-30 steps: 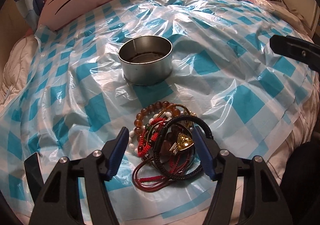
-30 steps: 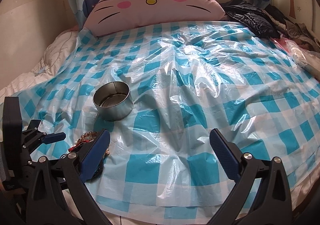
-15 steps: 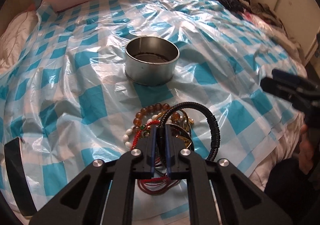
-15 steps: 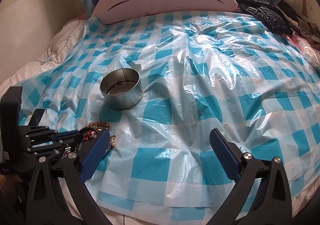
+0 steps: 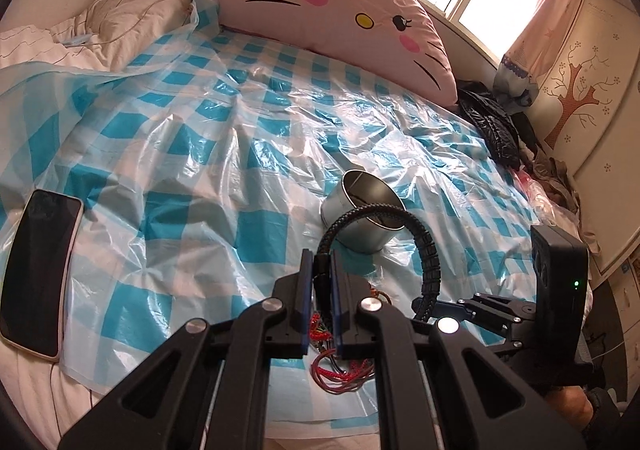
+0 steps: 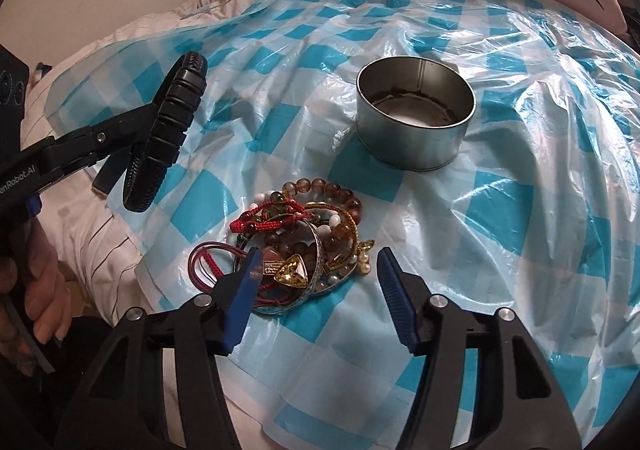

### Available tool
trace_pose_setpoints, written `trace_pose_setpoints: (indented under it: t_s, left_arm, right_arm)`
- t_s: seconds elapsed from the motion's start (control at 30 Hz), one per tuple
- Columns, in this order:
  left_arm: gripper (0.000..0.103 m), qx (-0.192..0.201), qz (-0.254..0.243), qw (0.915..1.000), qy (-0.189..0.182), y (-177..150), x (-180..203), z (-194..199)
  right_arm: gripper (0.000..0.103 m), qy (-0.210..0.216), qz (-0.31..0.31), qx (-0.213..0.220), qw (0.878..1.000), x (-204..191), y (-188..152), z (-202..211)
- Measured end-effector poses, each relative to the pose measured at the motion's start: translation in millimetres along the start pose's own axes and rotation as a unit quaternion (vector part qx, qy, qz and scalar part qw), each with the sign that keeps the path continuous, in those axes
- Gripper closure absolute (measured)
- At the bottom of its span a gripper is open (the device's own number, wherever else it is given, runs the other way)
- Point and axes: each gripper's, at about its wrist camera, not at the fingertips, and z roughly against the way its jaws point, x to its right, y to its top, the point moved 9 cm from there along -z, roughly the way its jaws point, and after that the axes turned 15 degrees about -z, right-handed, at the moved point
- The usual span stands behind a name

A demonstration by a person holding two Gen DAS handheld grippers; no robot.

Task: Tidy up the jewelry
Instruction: 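Close the left tool on the black coiled bangle in the jewelry pile, then grasp the silver hoop bangle with the right tool while the left tool lifts the black bangle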

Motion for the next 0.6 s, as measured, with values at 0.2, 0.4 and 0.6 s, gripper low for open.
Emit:
trace_pose_setpoints:
  t_s: [0.2, 0.4, 0.6]
  left_arm:
    - [0.094, 0.003, 0.006, 1.0, -0.007, -2.2, -0.3, 0.8]
    - [0.094, 0.002, 0.006, 0.9999, -0.01, -2.3, 0.3, -0.1]
    - [0.094, 0.001, 0.006, 0.9999, -0.009, -2.6, 0.0, -0.8]
  right_arm:
    - [0.069, -0.005, 0.012, -0.024, 1.0, -4.4, 4.7, -16.9]
    - [0.088, -0.015, 0.007, -0.04, 0.999, 3.4, 0.8, -30.7]
    - [0.098, -0.019, 0.02, -0.011, 1.0, -2.3, -0.8, -12.3]
